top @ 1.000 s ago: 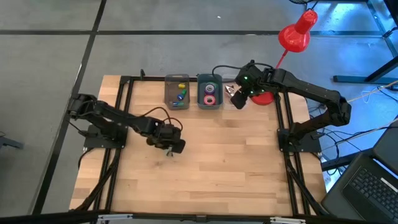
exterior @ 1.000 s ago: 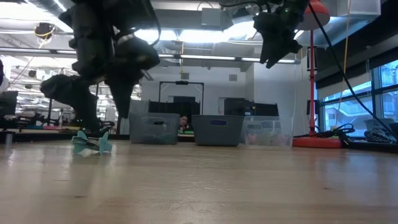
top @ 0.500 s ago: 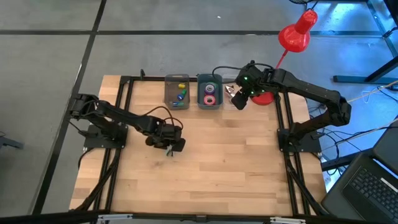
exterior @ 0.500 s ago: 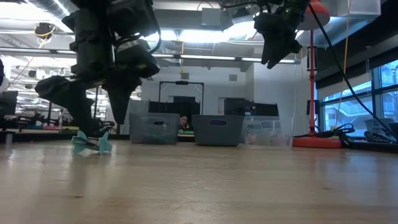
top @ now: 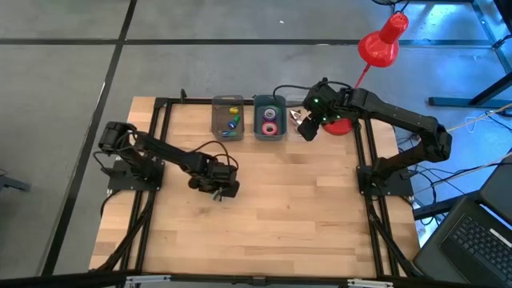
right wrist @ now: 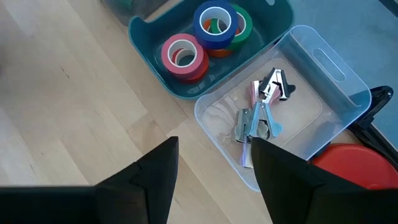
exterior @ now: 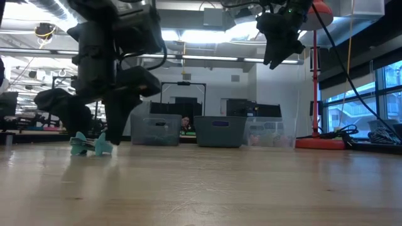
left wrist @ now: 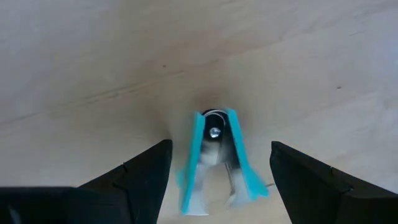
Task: Pick and place Stapler, Stapler remover, tape
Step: Put the light blue staple remover into the transparent bin
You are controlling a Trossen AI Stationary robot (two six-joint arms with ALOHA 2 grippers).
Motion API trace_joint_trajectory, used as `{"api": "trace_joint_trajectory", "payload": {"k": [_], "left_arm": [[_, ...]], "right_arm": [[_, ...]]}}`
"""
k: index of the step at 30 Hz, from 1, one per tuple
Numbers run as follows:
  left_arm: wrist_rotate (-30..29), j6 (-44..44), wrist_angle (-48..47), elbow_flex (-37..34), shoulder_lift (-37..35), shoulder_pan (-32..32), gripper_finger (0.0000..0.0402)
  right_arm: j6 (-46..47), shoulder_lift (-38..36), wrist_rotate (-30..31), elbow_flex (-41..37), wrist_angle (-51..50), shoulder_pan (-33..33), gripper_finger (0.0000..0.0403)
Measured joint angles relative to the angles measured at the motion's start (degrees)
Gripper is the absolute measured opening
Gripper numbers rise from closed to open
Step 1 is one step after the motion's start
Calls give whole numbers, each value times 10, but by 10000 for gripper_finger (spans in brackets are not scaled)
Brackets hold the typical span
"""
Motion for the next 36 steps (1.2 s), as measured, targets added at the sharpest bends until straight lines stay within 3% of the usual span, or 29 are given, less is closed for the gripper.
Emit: {"api": "trace_joint_trajectory", "payload": {"k": [7, 10, 18, 26, 32, 36], "left_arm": [[2, 20, -1, 2, 17, 0, 261], [-3, 36, -5, 1, 17, 0, 241], [-23, 72, -19, 0, 17, -1, 75], [-33, 106, -5, -1, 15, 0, 75], [-126, 174, 155, -2, -4, 8, 75], [-120, 240, 337, -2, -10, 36, 75]], "right_arm": [[0, 0, 0, 0, 0, 0, 204], [0, 0, 0, 0, 0, 0, 204], [0, 0, 0, 0, 0, 0, 204], [2, 0, 0, 0, 0, 0, 203], [-2, -15, -51, 0, -22, 3, 203], [4, -63, -60, 0, -26, 16, 203]]}}
